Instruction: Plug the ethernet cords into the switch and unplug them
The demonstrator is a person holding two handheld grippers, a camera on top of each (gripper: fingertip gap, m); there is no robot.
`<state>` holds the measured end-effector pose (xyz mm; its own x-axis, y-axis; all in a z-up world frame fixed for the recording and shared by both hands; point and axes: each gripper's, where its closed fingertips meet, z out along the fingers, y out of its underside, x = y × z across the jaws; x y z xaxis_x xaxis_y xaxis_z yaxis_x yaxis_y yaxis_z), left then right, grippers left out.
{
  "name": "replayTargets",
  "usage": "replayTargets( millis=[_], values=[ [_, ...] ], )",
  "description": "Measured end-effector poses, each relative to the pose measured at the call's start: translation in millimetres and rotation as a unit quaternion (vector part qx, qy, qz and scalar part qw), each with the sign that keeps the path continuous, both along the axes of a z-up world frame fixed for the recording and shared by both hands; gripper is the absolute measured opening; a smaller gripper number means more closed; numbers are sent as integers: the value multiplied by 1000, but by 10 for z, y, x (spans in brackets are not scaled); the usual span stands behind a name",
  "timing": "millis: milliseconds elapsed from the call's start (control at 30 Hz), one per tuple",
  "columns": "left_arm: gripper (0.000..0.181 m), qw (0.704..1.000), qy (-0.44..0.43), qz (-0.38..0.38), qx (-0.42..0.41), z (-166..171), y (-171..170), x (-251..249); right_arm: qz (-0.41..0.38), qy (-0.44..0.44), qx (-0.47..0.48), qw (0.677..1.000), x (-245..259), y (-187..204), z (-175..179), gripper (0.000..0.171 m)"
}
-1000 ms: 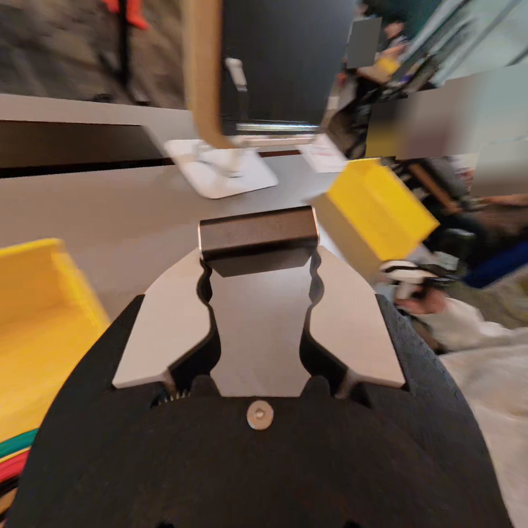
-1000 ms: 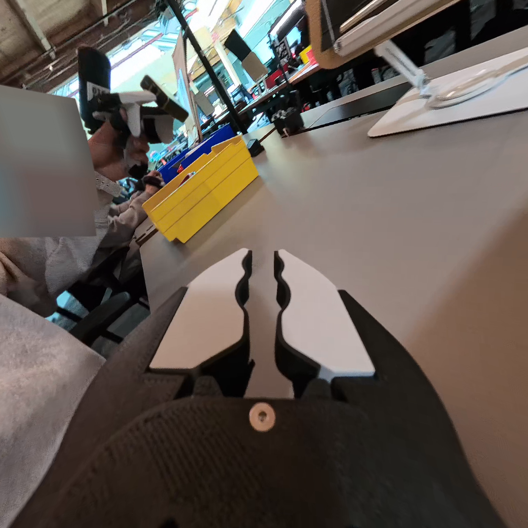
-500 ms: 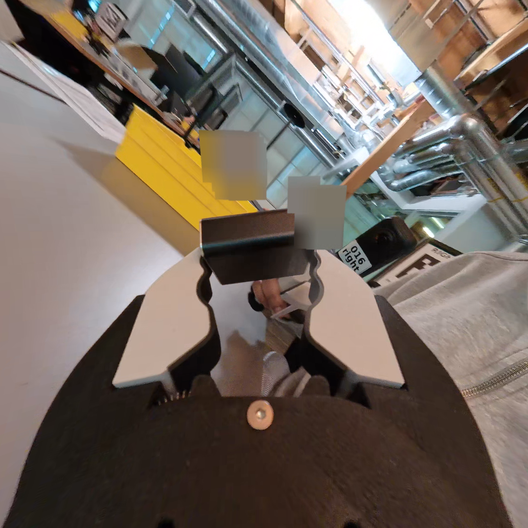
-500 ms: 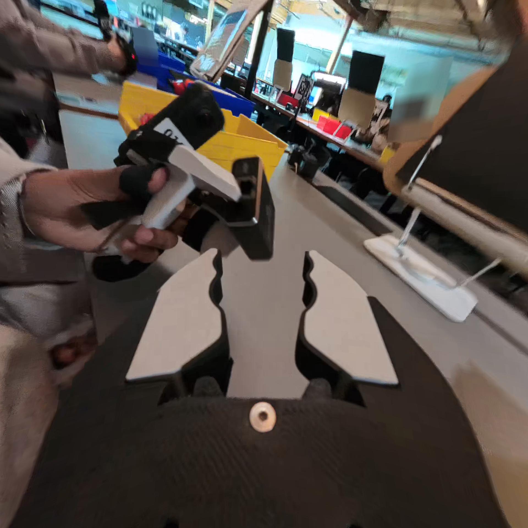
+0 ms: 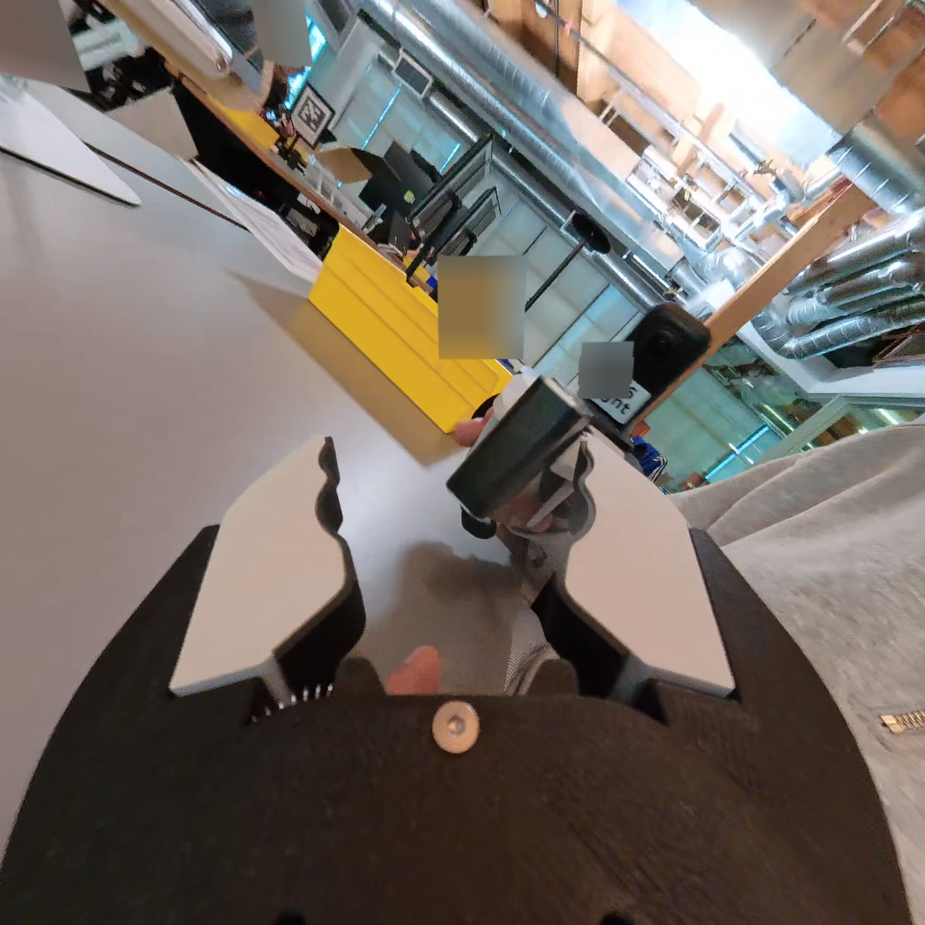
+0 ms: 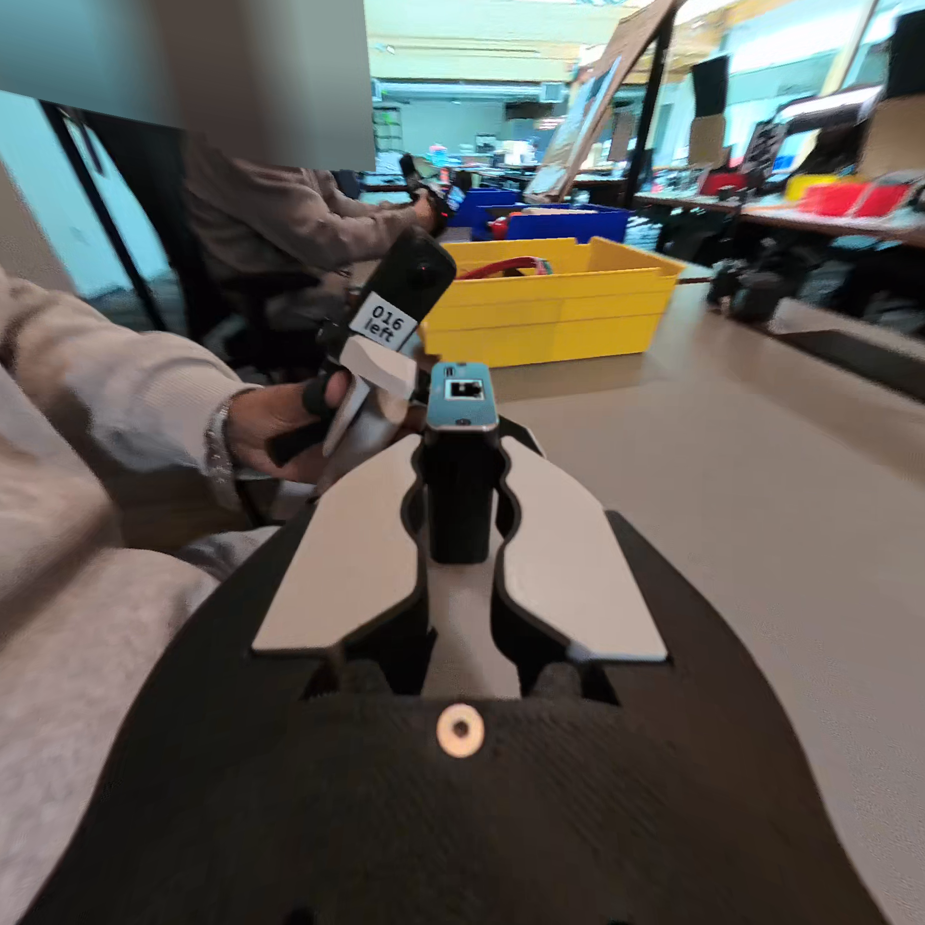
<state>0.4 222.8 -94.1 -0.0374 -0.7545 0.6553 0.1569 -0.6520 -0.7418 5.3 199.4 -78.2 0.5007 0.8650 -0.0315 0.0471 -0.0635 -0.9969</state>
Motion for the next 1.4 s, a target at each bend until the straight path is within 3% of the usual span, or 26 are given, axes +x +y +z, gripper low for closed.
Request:
replayTargets(
  millis=[300,533,767,867,967,1133,1267,1400],
  values=[
    [75,997,-3,-36,68,80,-282,-123,96,28,-43,994,-291,-98,0,24],
    [80,989,48,-107,91,-70,-583,32,140,138,-79,977,-253,-186,253,24],
    [59,986,22,-134,95,13,-650,126,115,113,-71,984,-202,-214,170,25],
    [28,984,8,-156,81,52,-631,115,97,107,-73,987,-139,-213,138,24],
    [26,983,27,-152,96,27,-561,145,64,99,-94,989,-48,-156,60,25],
    [23,973,79,-81,201,4,-248,114,-13,132,-155,979,254,11,-30,46],
    [24,949,132,-27,285,-21,-17,120,-6,233,-248,940,413,5,-8,66],
    [24,919,143,-22,366,25,-50,237,2,270,-323,907,471,-28,-129,84]
  ],
)
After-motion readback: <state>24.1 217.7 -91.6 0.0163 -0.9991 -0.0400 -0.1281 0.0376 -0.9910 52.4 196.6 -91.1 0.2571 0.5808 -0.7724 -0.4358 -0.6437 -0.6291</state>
